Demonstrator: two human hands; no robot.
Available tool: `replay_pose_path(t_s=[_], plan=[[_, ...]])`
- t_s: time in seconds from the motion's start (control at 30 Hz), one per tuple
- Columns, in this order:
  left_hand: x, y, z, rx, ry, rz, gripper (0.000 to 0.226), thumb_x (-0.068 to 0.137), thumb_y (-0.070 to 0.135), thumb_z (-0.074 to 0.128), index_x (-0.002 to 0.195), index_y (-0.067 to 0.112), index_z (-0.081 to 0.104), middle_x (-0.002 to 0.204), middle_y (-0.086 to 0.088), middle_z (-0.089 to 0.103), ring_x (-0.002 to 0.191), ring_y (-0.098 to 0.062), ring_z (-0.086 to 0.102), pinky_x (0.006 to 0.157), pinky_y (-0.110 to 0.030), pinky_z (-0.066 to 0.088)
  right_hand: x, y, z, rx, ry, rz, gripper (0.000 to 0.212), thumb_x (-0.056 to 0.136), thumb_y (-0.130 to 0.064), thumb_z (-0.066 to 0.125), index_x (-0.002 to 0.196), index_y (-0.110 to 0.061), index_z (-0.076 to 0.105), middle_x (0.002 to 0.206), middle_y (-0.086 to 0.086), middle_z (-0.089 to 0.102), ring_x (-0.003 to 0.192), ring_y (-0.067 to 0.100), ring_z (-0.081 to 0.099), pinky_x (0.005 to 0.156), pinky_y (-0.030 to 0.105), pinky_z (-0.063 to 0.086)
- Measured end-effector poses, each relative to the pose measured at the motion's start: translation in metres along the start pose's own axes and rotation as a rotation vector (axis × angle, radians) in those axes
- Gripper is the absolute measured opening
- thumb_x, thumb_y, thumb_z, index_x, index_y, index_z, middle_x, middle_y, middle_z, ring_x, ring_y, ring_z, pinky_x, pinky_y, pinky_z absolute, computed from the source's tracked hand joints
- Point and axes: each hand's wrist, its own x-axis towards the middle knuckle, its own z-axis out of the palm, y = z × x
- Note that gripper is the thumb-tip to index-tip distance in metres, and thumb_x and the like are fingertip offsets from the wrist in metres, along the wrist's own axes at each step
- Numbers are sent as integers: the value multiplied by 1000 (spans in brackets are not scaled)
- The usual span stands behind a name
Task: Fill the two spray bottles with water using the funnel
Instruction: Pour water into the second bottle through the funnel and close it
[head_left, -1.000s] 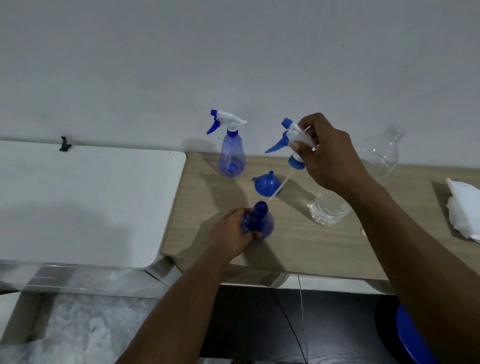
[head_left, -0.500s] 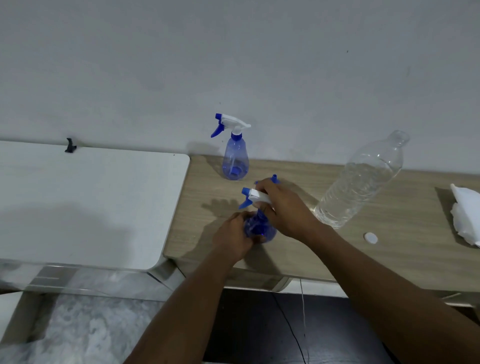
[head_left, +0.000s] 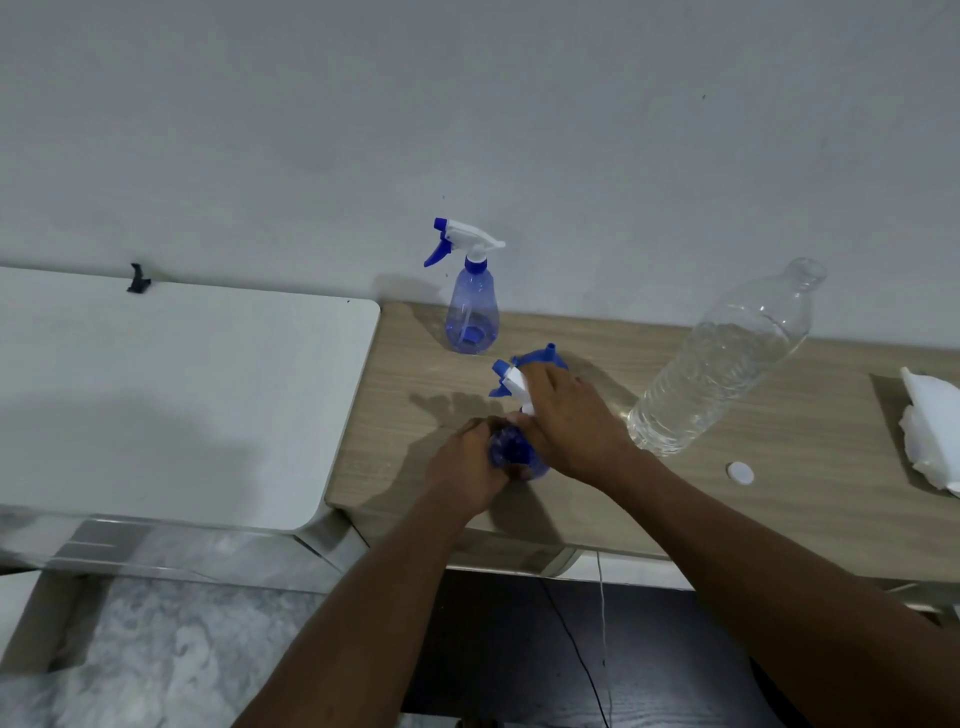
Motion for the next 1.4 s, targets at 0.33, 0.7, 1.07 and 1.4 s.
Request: replay_pose_path(t_s=[0.33, 0.7, 1.07, 1.4], plan=[[-1, 1, 1, 15, 10, 15, 64, 69, 46, 84, 123, 31, 55, 120, 8, 61, 102, -14, 61, 91, -38, 53, 2, 7, 3, -121, 39, 7, 60, 88, -53, 64, 132, -14, 48, 111, 5, 66, 95, 25, 62, 81, 36, 38], [3, -1, 2, 24, -10, 4, 63, 72, 43, 84, 124, 25, 56, 118, 4, 62, 102, -16, 61, 93, -37, 51, -1, 9, 5, -91, 71, -34, 52, 85, -45, 61, 125, -15, 49, 113, 3, 63, 101, 25, 60, 95, 43, 42], [5, -6, 5, 92, 11, 12, 61, 76, 43, 80, 129, 32, 51, 121, 7, 61, 104, -12, 61, 93, -37, 52, 1, 8, 5, -35, 22, -26, 47, 87, -32, 66, 126, -14, 47, 115, 5, 62, 100, 24, 59, 96, 43, 43], [7, -10, 7, 69, 25, 32, 62, 74, 45, 81, 128, 31, 53, 121, 6, 61, 104, -14, 61, 93, -37, 52, 0, 9, 5, -10, 35, -33, 49, 83, -34, 60, 126, -12, 48, 114, 5, 61, 100, 23, 57, 97, 44, 44]])
